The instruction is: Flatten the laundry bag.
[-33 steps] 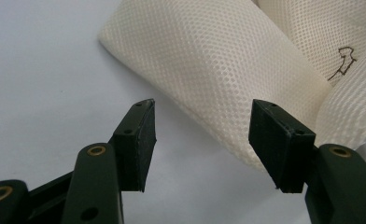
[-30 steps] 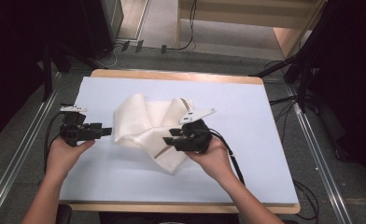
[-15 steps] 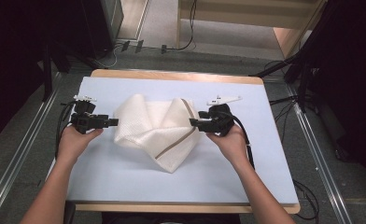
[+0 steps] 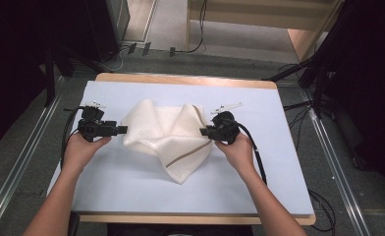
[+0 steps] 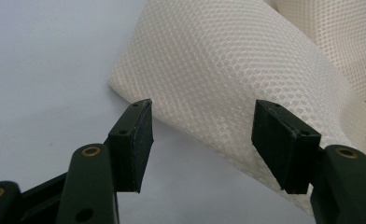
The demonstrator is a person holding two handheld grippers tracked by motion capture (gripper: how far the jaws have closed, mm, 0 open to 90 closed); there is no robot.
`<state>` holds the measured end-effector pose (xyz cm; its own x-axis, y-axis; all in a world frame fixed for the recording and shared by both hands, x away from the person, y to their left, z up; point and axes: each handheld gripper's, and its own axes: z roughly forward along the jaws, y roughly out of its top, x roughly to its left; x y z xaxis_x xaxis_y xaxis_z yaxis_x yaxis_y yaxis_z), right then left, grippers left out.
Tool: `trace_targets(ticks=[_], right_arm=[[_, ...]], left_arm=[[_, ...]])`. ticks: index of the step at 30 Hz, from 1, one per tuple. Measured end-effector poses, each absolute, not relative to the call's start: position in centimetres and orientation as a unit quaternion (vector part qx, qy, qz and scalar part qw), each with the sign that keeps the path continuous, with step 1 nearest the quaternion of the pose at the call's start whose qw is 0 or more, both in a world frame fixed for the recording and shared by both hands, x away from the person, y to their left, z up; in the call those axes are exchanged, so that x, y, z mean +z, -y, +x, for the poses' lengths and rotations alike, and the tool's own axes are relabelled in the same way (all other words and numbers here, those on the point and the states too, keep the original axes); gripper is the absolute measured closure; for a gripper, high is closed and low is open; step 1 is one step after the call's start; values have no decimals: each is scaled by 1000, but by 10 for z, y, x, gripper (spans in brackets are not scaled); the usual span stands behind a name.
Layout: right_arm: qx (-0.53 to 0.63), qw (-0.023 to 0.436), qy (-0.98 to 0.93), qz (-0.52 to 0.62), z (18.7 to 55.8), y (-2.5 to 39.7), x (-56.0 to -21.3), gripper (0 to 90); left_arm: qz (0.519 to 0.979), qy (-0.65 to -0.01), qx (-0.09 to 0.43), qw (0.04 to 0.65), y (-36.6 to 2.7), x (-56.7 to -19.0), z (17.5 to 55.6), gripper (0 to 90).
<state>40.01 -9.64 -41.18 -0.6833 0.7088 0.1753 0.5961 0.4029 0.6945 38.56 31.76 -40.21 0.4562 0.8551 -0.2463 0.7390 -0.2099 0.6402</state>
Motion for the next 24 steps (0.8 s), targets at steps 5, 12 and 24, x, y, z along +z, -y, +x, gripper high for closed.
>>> trace_targets(ticks=[5,12,24], right_arm=[[391,91,-835,375,383,102,-397,792],[403,114,-833,361,343,115,-385,783],[390,112,-839,364,342,118,-406,778]], left_arm=[[771,-514,82,367,-320,-397,382,395],[772,-509,88,371,-314,-393,384,391],[764,-509,81,387,-312,-401,424,274]])
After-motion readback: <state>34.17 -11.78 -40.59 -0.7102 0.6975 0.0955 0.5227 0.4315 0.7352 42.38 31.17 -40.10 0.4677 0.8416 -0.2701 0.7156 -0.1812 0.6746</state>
